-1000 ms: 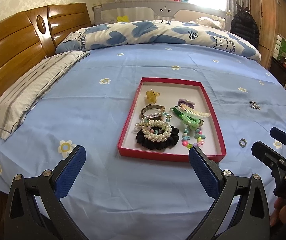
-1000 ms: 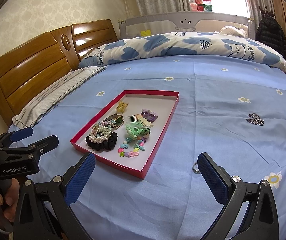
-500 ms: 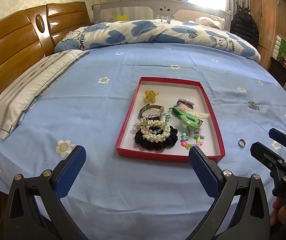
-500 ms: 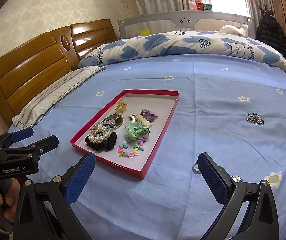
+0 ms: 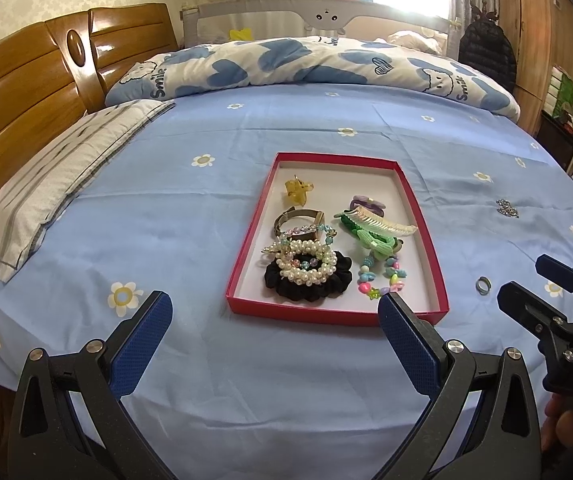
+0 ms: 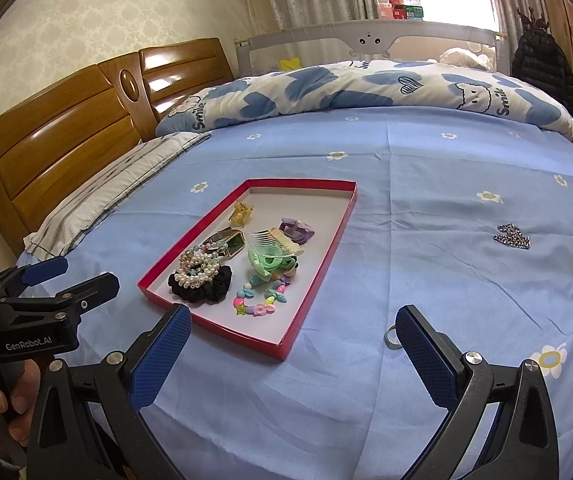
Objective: Organize jewelry
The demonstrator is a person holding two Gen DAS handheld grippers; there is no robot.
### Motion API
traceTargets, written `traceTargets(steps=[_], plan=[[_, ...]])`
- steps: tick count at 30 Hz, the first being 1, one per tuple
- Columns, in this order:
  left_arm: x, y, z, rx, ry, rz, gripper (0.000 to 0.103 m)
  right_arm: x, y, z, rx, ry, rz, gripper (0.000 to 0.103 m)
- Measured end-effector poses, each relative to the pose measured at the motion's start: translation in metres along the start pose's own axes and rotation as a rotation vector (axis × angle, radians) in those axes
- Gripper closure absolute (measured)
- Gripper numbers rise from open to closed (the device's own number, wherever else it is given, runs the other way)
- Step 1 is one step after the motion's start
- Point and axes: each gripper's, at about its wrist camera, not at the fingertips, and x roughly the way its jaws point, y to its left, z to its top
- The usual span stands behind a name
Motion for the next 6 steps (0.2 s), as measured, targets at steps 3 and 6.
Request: traceTargets(steps=[3, 6], plan=[[0.0025, -0.0011, -0.0014, 0.002, 0.008, -0.002, 0.000, 0.0027, -0.0011, -0.0012, 0.005, 0.007, 0.000, 0.000], [0.0061, -0.0028, -0.0023, 0.005, 0.022, -0.008, 0.000, 0.0062, -0.0015, -0.0022, 0.011, 0.017, 0.004, 0.000]])
